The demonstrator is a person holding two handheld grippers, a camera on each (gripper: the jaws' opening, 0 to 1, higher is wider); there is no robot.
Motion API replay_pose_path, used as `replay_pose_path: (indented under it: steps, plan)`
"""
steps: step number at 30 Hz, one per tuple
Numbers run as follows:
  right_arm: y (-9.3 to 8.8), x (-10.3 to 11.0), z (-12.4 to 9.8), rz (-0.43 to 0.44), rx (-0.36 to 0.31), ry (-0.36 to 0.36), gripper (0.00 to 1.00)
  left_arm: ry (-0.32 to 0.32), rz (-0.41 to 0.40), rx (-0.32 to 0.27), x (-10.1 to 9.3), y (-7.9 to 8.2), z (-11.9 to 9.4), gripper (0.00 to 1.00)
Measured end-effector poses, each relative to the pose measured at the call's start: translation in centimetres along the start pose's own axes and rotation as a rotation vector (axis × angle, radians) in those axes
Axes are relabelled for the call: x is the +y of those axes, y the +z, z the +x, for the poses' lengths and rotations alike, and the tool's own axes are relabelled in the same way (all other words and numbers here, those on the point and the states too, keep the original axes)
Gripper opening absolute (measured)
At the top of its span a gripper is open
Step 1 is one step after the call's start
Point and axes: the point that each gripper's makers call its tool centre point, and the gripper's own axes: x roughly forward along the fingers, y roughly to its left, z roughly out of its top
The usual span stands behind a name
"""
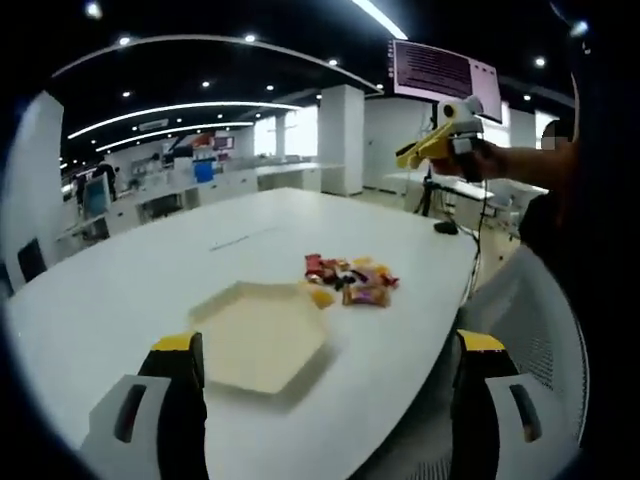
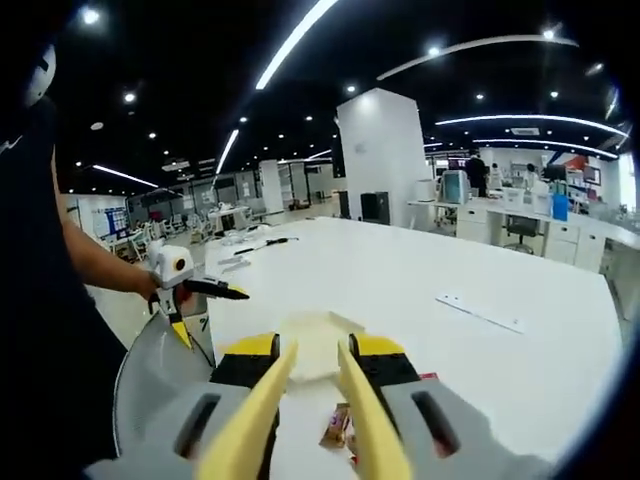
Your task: Place the target food into the container with the food tongs after gripping and lifting it, then release it inside without dropping or visibly crushing the food.
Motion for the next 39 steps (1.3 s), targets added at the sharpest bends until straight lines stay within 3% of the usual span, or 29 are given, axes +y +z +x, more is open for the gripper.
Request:
replay_pose_path:
  steps: [4,6,8,17,28,31,39]
  plan:
    - [-0.7,-0.3,0.2,0.025,0.011,-0.013,0.26,0.005,0.012,0.022,0.4,-1.3,-0.1,1.00]
    - [-0.9,-0.5,0.3,0.019,0.012,-0.027,0.26,-0.004,-0.021,0.004,0.3,-1.4,-0.2,1.00]
    - [-1.3,-0.6,0.4,0.008,0.020,-0.032,0.25,0.029,0.013,-0.011,0.9,-1.6,-0.3,1.00]
    - [-2.2,-1.1,0.6,0.027,0.041,-0.057,0.24,0.068,-0.021,-0.002,1.6,-3.3,-0.3,1.00]
    - [-4.0,-1.3,1.9,0.009,0.060,-0.054,0.25,0.080,-0.011,-0.006,1.8,-2.6,0.4,0.99]
    - [-4.7,-1.3,2.3,-0.001,0.072,-0.047,0.25,0.084,-0.014,0.014,1.8,-3.5,0.7,0.99]
    - [-6.5,-1.4,3.6,-0.008,0.111,-0.036,0.25,0.071,-0.025,0.031,1.7,-4.2,0.8,0.99]
